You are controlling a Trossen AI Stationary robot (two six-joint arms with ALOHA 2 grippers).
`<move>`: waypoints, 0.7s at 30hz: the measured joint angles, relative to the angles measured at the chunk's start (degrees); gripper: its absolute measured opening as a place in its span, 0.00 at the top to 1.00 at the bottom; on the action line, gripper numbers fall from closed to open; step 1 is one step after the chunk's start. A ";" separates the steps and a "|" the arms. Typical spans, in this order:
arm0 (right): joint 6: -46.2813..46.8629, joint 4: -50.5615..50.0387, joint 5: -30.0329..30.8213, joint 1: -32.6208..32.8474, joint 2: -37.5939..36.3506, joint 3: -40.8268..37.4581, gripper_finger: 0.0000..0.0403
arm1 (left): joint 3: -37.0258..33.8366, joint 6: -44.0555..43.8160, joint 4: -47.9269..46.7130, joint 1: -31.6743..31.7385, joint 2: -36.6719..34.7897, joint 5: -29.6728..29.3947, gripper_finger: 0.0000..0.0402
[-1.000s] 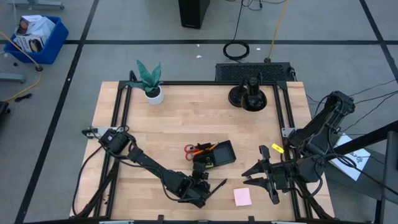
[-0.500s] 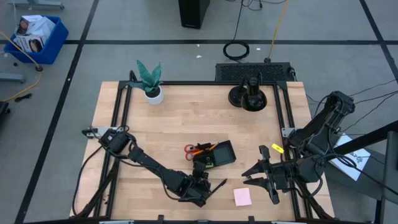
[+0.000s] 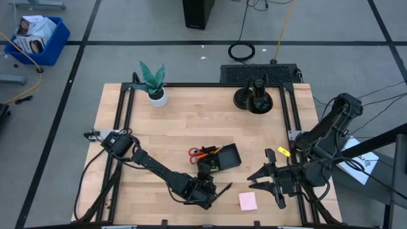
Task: Pick and place office supplies into organizer
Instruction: Put the left black binder clip into the black desk organizer
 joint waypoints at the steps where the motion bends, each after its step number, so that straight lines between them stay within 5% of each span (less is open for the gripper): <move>1: 0.00 0.00 0.00 0.00 0.00 0.00 0.75 | 0.00 0.00 -0.05 0.00 0.00 0.21 0.65; 21: -0.03 0.00 0.00 0.00 0.00 0.00 0.75 | -0.04 -1.55 -2.96 -0.22 0.00 -0.09 0.65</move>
